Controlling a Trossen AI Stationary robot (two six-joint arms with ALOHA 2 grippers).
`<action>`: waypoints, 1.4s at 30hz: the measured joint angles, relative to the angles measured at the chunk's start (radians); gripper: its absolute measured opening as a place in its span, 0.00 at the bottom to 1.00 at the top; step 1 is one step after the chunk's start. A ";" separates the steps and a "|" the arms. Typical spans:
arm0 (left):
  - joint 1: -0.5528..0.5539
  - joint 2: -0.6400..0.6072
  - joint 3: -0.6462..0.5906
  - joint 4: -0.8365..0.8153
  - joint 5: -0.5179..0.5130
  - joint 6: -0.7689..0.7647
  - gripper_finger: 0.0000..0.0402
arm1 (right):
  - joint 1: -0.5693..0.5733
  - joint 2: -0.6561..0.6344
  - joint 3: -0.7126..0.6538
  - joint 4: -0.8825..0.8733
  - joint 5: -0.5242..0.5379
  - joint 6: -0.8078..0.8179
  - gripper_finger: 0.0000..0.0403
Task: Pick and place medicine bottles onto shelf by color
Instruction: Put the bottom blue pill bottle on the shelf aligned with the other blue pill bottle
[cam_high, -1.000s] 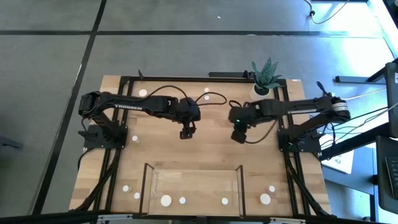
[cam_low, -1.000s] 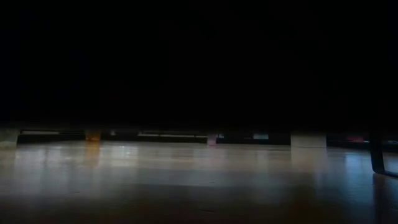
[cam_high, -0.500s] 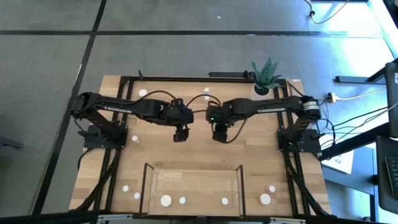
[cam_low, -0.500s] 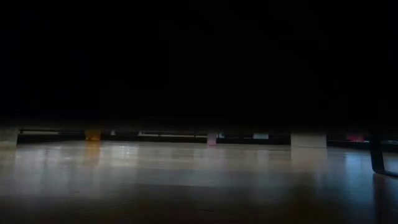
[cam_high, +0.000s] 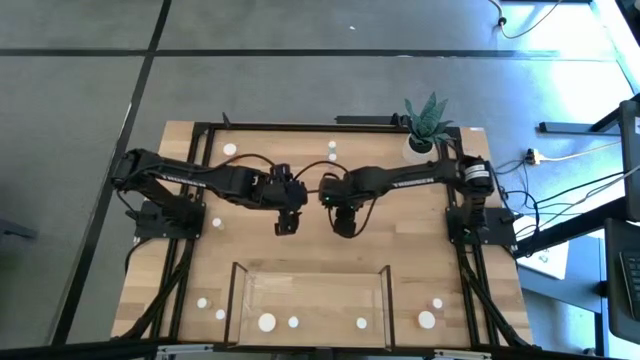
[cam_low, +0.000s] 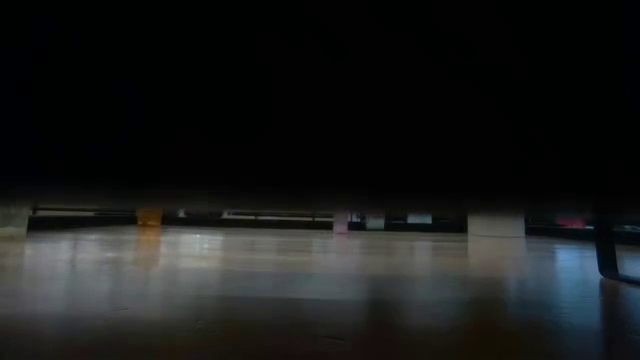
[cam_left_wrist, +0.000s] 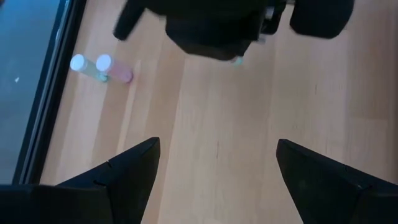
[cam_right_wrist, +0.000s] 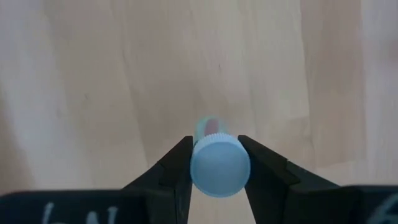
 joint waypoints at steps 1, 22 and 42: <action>0.000 0.000 0.000 -0.001 0.000 0.000 0.79 | 0.000 0.010 0.000 0.000 0.001 -0.002 0.30; 0.001 0.000 0.000 -0.017 0.000 0.000 0.79 | 0.000 0.046 -0.001 0.091 -0.049 0.000 0.30; 0.002 0.000 0.000 -0.017 -0.025 0.001 0.79 | -0.002 0.047 -0.001 0.105 -0.051 0.002 0.40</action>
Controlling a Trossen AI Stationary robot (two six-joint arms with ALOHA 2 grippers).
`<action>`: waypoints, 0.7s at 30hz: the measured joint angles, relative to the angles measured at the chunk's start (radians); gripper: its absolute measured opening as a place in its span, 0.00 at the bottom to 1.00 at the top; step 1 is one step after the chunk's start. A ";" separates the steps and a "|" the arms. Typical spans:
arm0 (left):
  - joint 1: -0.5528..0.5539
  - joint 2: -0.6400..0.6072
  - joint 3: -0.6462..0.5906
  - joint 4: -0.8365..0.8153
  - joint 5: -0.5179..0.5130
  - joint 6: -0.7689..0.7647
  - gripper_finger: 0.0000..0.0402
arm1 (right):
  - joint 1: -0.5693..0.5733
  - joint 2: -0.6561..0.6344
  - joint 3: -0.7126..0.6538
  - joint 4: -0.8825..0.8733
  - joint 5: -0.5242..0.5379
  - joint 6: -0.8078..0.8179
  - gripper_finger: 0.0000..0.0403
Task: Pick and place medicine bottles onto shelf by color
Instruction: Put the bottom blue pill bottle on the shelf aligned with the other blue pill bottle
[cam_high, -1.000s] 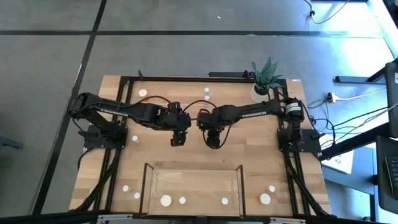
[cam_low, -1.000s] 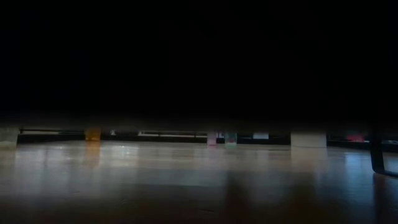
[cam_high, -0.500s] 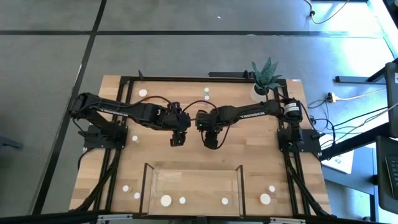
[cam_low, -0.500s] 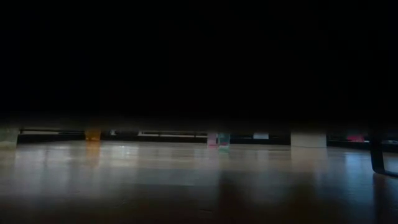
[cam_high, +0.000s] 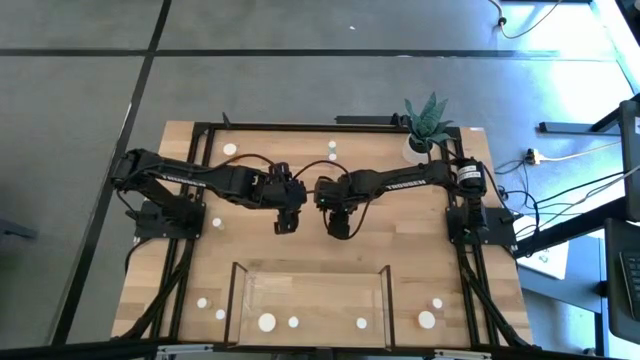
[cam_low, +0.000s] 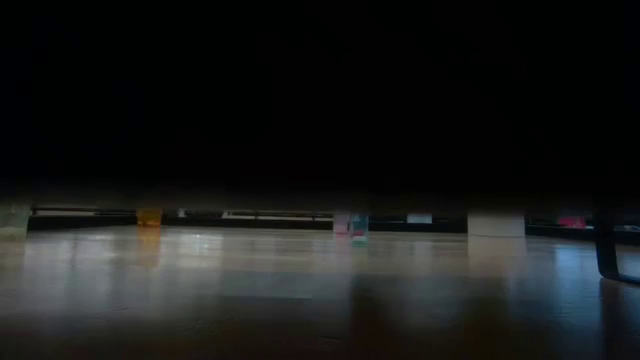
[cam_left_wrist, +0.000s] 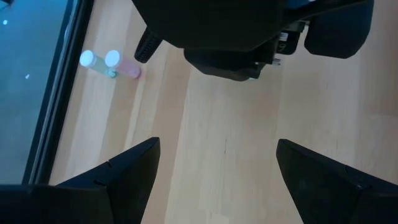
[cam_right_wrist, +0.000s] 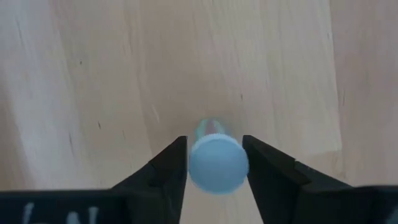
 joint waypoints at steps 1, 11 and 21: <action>0.000 0.000 0.000 0.000 0.000 0.000 0.79 | 0.000 0.000 0.000 0.000 0.000 0.000 0.41; 0.000 0.000 0.000 0.000 0.000 0.000 0.79 | -0.002 -0.014 0.000 -0.017 0.000 0.014 0.45; 0.000 0.000 0.000 -0.001 -0.001 -0.001 0.79 | -0.002 -0.069 0.000 -0.046 0.001 0.030 0.45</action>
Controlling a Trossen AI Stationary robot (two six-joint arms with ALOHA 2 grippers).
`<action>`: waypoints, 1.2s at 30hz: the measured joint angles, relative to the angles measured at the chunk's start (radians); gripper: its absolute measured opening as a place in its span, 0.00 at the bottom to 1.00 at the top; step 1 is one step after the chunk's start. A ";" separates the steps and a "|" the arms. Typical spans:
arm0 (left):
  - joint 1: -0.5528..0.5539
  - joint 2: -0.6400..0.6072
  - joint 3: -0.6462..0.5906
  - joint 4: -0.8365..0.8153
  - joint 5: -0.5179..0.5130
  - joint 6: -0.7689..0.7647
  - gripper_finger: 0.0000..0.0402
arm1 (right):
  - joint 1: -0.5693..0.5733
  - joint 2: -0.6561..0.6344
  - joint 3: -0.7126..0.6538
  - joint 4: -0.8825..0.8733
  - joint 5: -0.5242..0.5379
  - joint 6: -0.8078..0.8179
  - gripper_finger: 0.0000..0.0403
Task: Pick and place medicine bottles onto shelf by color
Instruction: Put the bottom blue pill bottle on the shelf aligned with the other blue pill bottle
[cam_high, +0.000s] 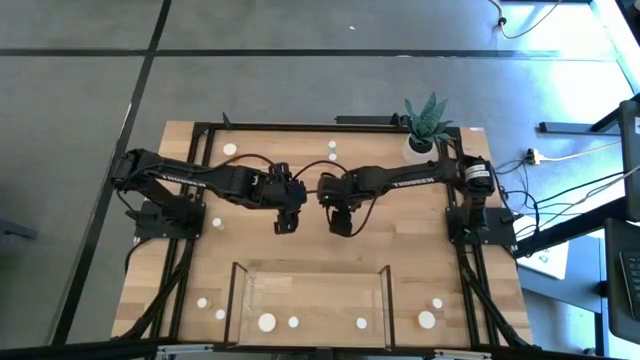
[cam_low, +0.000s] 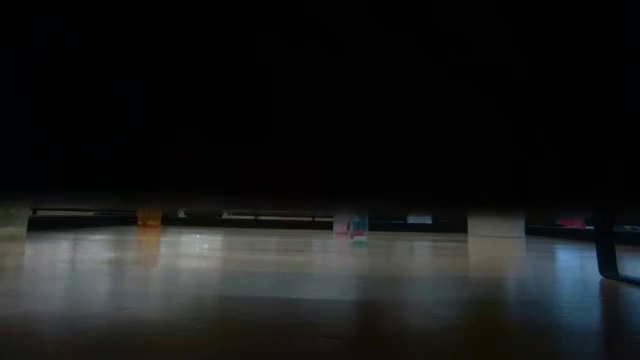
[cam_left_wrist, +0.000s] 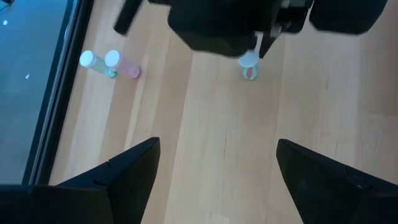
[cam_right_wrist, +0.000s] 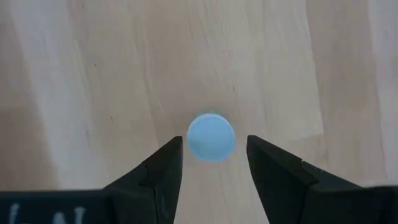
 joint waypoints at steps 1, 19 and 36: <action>0.000 0.000 0.000 -0.004 0.000 -0.001 0.79 | 0.000 -0.008 0.000 -0.005 0.000 0.000 0.45; 0.100 0.000 -0.145 0.155 0.131 0.052 0.79 | 0.026 -0.289 0.000 -0.281 0.210 0.050 0.44; 0.167 0.058 -0.384 0.720 0.315 0.251 0.79 | 0.089 -0.526 0.000 -0.341 0.342 0.127 0.44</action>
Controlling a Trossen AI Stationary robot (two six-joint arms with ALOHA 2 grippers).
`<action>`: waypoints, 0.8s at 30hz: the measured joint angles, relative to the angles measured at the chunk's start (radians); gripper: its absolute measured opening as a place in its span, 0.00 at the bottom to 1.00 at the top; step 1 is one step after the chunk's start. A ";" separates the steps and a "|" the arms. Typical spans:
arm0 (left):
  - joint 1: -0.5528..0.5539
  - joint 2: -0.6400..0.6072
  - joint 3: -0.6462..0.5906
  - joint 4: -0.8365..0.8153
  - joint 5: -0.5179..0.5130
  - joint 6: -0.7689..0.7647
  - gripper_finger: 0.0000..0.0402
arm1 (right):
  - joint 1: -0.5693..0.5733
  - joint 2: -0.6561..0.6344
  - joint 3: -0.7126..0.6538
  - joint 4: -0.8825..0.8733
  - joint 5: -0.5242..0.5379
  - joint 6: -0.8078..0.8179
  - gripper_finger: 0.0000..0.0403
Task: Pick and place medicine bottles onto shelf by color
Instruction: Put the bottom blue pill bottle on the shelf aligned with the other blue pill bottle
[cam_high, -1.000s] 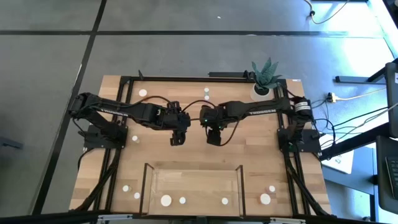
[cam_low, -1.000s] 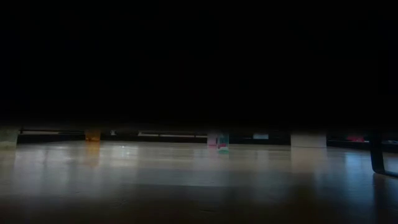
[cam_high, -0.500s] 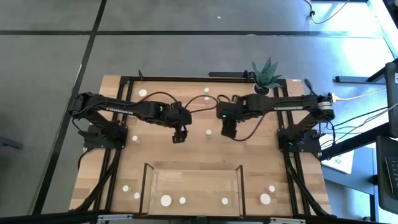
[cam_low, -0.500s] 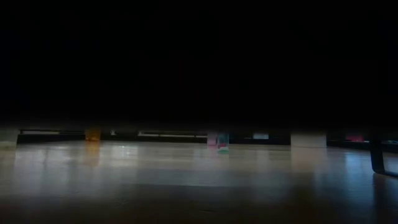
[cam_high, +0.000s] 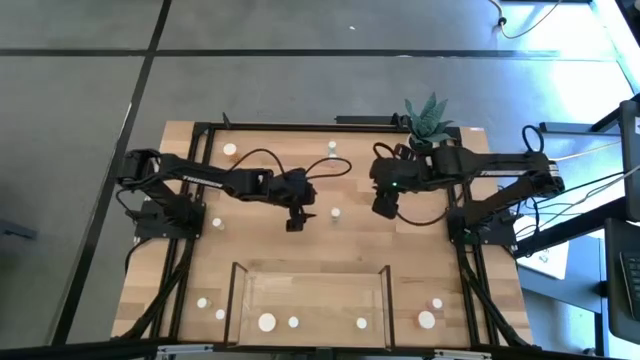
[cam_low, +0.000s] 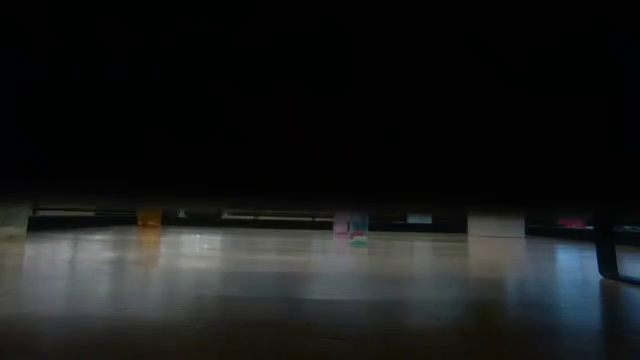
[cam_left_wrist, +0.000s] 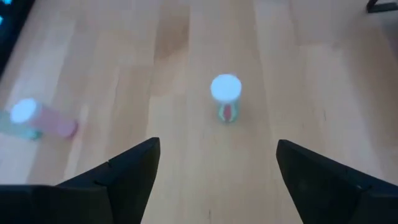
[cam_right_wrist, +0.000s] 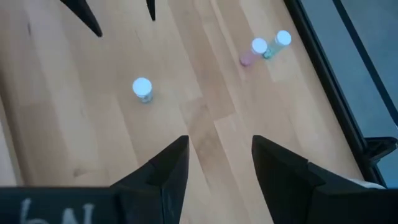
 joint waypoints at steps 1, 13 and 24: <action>0.000 0.013 0.000 0.027 0.014 0.009 0.79 | 0.002 -0.003 0.000 0.000 0.000 0.000 0.44; 0.010 0.107 0.000 0.183 0.091 0.072 0.79 | 0.003 -0.009 0.000 -0.013 -0.001 -0.003 0.44; 0.028 0.110 0.000 0.217 0.090 -0.015 0.79 | 0.003 -0.009 0.000 -0.013 -0.001 -0.007 0.44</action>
